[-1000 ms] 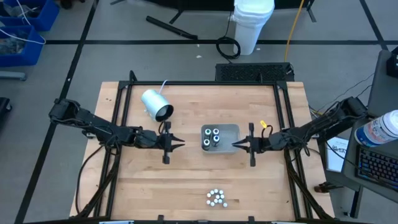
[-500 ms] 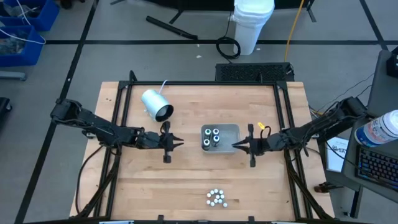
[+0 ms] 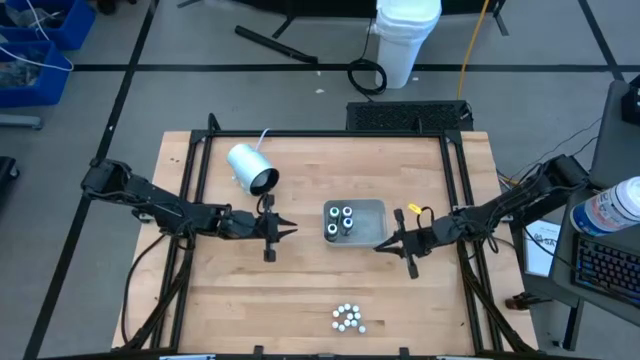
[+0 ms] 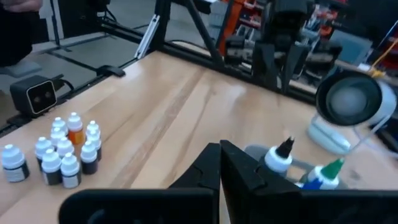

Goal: Pick & Place food coloring
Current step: Put the small green food coloring bottle into the gray bin

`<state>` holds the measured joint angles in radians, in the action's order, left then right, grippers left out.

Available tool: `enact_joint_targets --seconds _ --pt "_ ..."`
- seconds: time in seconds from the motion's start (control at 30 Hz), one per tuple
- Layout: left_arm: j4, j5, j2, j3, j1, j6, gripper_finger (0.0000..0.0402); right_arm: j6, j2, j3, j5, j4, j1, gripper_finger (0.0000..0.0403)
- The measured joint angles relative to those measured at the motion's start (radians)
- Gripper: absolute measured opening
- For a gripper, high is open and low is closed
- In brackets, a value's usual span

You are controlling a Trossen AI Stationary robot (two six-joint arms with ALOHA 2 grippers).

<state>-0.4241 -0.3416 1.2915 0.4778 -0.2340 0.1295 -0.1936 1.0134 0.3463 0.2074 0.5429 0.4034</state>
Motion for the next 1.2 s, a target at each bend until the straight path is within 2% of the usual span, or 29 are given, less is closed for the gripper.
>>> enact_joint_targets --seconds 0.13,0.23,0.37,0.53,0.67,0.8,1.0,1.1,1.2 --pt "0.0 0.0 0.0 0.0 0.0 -0.008 0.0063 0.095 0.0 -0.029 0.001 0.02 0.015 0.0" --pt "0.0 0.0 0.0 0.0 0.0 -0.012 0.0063 0.173 0.011 -0.026 0.009 0.036 0.069 0.0" --pt "0.0 0.001 0.0 0.0 0.0 -0.024 0.0063 0.173 0.088 0.048 0.151 0.053 0.202 0.0" --pt "0.003 0.001 0.0 0.0 -0.008 -0.049 0.0063 0.156 0.268 0.219 0.333 0.02 0.337 0.0" --pt "0.007 0.018 0.0 0.0 -0.033 -0.066 0.0063 0.205 0.416 0.407 0.428 -0.133 0.404 0.0" --pt "0.008 0.085 0.0 0.0 -0.06 -0.069 0.0063 0.264 0.562 0.617 0.491 -0.309 0.458 0.0" --pt "0.009 0.088 0.0 0.0 -0.105 -0.094 0.0063 0.42 0.71 0.874 0.524 -0.546 0.521 0.0" --pt "0.009 0.088 0.0 0.0 -0.126 -0.1 0.0063 0.474 0.755 0.939 0.525 -0.647 0.56 0.0" --pt "0.009 0.082 0.0 0.0 -0.143 -0.113 0.0063 0.471 0.79 0.94 0.588 -0.64 0.599 0.0006"
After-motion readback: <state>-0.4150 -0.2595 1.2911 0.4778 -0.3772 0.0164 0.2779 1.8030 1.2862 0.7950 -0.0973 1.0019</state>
